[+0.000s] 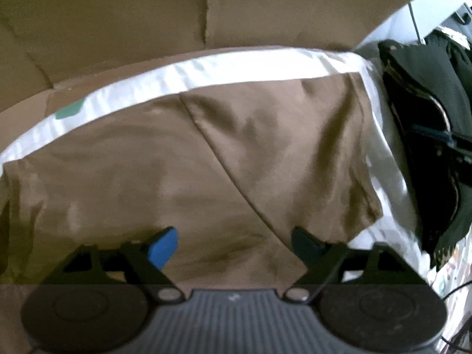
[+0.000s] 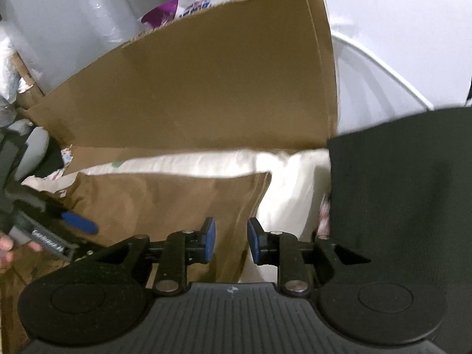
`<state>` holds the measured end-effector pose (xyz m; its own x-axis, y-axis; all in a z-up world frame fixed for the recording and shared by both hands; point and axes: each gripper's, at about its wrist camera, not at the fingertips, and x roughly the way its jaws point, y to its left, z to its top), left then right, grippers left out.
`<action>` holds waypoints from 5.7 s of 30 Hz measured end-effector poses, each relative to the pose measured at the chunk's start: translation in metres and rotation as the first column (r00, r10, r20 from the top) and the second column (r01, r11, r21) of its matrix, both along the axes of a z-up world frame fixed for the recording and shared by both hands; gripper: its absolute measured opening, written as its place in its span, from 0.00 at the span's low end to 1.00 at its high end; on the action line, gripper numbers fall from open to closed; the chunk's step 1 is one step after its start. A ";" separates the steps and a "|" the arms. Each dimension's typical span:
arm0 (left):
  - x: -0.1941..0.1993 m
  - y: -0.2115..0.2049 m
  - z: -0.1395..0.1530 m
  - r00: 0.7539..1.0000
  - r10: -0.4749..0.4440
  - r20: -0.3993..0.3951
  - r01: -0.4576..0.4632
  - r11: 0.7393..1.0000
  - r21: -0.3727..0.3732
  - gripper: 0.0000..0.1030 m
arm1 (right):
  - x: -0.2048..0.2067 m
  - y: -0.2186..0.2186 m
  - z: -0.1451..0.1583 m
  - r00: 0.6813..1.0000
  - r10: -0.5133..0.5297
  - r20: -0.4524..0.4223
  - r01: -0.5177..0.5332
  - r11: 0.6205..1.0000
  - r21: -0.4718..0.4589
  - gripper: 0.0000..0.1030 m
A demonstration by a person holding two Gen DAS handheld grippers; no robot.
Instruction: Fold clothes
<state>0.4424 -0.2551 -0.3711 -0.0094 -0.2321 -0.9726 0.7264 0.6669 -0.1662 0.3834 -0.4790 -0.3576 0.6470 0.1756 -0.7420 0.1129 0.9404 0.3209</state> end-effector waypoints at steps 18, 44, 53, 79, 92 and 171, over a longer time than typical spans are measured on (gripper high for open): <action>-0.016 -0.016 -0.018 0.994 -0.108 -0.023 0.110 0.993 0.053 0.54 | -0.023 0.045 -0.049 0.983 0.003 -0.184 0.002 1.000 0.030 0.28; -0.026 -0.040 -0.020 0.989 -0.134 -0.069 0.136 0.990 0.026 0.40 | -0.024 0.042 -0.032 0.981 0.040 -0.192 -0.059 0.994 -0.095 0.07; -0.020 -0.033 -0.014 0.989 -0.103 -0.106 0.102 0.995 -0.017 0.37 | 0.000 0.027 -0.018 0.996 -0.007 -0.094 -0.003 0.995 -0.099 0.17; 0.048 0.087 0.071 0.971 0.237 0.027 -0.233 0.968 -0.096 0.44 | 0.080 0.009 -0.032 0.984 -0.150 -0.099 0.117 0.954 -0.276 0.00; 0.047 0.108 0.098 0.946 0.313 0.081 -0.298 0.942 -0.157 0.51 | 0.075 0.002 -0.006 0.987 -0.158 -0.019 0.151 0.966 -0.212 0.10; -0.017 0.498 -0.003 0.678 0.642 0.359 -0.734 0.622 0.274 0.26 | 0.147 0.207 -0.072 0.807 0.587 -0.064 -0.588 0.791 -0.171 0.35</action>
